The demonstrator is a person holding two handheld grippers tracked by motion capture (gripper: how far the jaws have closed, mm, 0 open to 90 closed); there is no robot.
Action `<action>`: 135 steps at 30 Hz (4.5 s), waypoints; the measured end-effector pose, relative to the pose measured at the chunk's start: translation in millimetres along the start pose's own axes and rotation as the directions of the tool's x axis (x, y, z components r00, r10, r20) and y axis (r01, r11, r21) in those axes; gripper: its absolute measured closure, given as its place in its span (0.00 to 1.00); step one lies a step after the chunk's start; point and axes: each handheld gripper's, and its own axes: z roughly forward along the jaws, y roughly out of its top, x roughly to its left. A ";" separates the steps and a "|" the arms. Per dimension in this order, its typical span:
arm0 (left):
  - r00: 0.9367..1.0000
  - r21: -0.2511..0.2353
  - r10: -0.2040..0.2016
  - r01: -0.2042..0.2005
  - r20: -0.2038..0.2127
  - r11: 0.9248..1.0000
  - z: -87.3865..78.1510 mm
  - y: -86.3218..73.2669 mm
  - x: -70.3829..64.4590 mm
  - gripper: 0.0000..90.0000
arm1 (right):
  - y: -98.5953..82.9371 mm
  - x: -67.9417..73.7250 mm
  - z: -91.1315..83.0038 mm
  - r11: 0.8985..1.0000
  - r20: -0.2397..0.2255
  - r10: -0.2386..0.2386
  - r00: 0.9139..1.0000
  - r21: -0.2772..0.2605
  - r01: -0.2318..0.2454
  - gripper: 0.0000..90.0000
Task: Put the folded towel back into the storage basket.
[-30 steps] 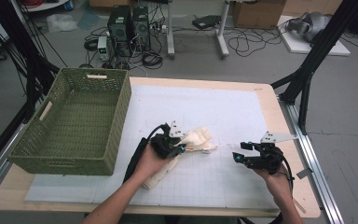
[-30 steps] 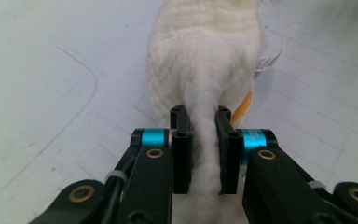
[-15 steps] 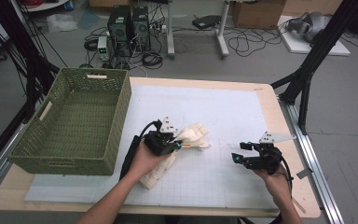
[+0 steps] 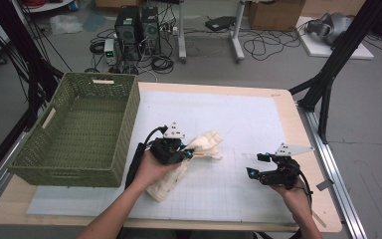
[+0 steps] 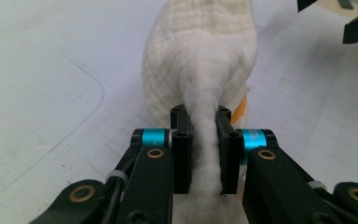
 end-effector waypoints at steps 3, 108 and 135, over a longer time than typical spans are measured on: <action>1.000 -0.014 -0.017 0.018 0.022 1.000 -5.2 1.1 2.5 0.88 | -0.5 1.3 -0.8 1.000 -0.009 0.006 1.000 -0.005 -0.006 0.23; 0.963 -0.321 -0.140 0.211 0.230 0.923 -198.5 37.6 68.8 0.88 | -0.8 -0.5 2.7 1.000 0.014 -0.005 1.000 0.006 0.005 0.14; 0.956 -0.375 -0.284 0.290 0.075 0.880 -257.6 0.3 115.1 0.88 | -1.0 -0.5 7.8 1.000 0.007 -0.010 1.000 0.027 0.010 0.14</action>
